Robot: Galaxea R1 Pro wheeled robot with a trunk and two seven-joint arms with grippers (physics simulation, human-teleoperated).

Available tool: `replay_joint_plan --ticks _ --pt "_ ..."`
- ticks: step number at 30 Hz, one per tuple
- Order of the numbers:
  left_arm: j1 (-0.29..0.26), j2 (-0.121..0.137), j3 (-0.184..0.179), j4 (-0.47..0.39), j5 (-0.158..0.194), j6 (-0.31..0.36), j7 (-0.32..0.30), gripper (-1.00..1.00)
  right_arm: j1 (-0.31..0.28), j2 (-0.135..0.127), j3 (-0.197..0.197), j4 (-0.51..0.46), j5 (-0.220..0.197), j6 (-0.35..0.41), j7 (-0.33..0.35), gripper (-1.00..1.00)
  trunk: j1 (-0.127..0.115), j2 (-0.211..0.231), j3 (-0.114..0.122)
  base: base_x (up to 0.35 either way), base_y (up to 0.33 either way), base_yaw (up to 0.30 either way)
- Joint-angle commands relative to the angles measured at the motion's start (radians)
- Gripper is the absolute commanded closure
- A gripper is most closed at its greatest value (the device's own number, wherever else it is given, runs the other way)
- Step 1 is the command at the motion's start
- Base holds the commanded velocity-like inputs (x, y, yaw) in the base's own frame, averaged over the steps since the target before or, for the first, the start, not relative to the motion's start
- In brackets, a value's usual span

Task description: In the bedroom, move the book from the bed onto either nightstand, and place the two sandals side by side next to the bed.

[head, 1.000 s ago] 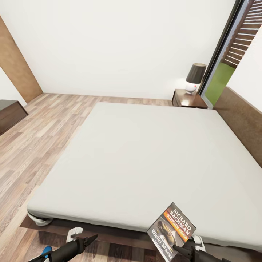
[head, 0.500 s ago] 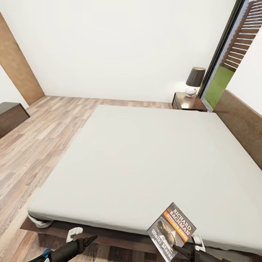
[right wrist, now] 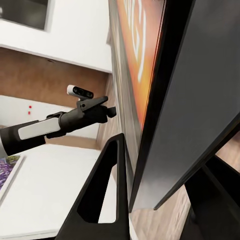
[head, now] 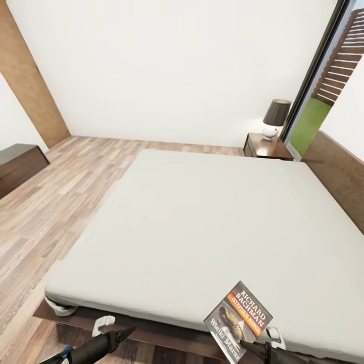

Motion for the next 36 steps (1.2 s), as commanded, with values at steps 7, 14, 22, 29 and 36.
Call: replay_joint_plan --ticks 7,14,22,29,36 --pt "-0.001 0.001 -0.006 0.0 0.01 0.008 -0.001 -1.0 0.0 0.0 0.007 0.005 -0.008 0.001 -0.024 1.0 0.0 -0.001 0.01 0.0 0.0 0.091" --pt "-0.001 0.001 -0.006 0.0 0.01 0.008 -0.001 -1.0 0.0 -0.028 0.0 0.063 -0.015 0.002 -0.194 1.0 0.0 -0.001 0.022 0.0 0.0 0.118" --pt "-0.001 0.0 -0.006 0.0 0.01 0.008 -0.001 -1.0 0.0 -0.068 -0.002 0.067 -0.016 0.002 -0.29 1.0 0.0 -0.001 0.034 0.0 0.0 0.122" --pt "-0.001 0.0 -0.006 0.0 0.01 0.008 -0.001 -1.0 0.0 -0.084 -0.001 0.069 -0.017 0.002 -0.302 1.0 0.0 -0.001 0.044 0.0 0.0 0.112" --pt "-0.001 0.0 -0.006 0.0 0.01 0.008 -0.001 -1.0 0.0 -0.095 -0.002 0.069 -0.026 0.002 -0.334 1.0 0.0 -0.001 0.054 0.0 0.0 0.099"
